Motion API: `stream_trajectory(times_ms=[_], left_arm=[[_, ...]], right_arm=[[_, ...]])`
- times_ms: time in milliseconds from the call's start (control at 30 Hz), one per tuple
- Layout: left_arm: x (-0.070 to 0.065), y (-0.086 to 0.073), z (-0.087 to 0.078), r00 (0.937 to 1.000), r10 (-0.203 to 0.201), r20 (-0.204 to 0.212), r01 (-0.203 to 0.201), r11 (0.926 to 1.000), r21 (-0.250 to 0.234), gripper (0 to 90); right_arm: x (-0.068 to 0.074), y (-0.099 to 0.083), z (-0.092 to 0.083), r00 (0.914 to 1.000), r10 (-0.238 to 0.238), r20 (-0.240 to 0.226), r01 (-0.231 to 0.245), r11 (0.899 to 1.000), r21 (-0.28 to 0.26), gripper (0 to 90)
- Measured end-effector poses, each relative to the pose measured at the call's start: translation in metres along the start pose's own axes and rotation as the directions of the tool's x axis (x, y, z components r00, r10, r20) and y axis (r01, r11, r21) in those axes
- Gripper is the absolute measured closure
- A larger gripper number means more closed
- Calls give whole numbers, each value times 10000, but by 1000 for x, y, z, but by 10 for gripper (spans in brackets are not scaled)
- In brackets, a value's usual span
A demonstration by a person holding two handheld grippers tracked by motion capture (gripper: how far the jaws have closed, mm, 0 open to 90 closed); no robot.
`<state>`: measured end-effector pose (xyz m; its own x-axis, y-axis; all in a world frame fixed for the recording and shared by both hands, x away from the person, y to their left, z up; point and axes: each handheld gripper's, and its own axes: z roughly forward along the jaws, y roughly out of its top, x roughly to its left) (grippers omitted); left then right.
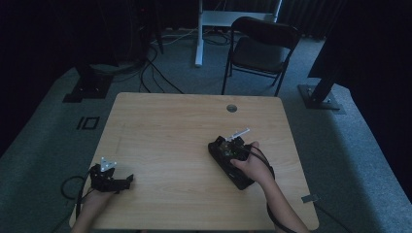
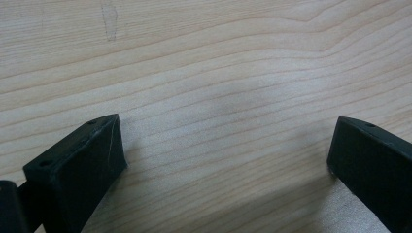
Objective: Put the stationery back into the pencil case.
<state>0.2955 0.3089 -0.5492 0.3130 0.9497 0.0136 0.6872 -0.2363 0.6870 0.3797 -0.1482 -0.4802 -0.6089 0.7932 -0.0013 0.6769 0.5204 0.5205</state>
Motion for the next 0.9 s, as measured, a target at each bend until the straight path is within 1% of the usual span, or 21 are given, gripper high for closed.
stream_trajectory(times_ms=[167,233,300,400,467,567,733,767,900], left_arm=[[0,0,0,10000,-2,-1,2,10000,1,2],[0,0,0,10000,-2,-2,2,10000,2,1],[0,0,0,10000,4,-3,-4,10000,1,2],[0,0,0,10000,3,-2,-3,10000,1,1],[0,0,0,10000,3,0,-3,10000,1,1],[0,0,0,10000,3,-3,-3,10000,1,2],[0,0,0,10000,1,-2,-1,10000,0,2],[0,0,0,10000,3,-2,-3,10000,0,2],[0,0,0,10000,3,-1,-3,10000,2,2]], right_arm=[[-2,1,4,10000,87,25,-87,9997,208,490],[-2,1,6,10000,33,70,-35,9994,348,490],[-2,0,8,10000,46,-11,-45,9989,465,490],[-2,1,11,10000,-15,14,14,9980,638,489],[-1,2,12,10000,-51,75,45,9976,687,490],[0,4,12,9999,-102,48,98,9967,808,489],[0,6,15,10000,12,51,-16,9958,915,488],[0,6,15,9999,108,31,-111,9955,943,488],[1,6,17,10000,88,-11,-86,9946,1030,487]])
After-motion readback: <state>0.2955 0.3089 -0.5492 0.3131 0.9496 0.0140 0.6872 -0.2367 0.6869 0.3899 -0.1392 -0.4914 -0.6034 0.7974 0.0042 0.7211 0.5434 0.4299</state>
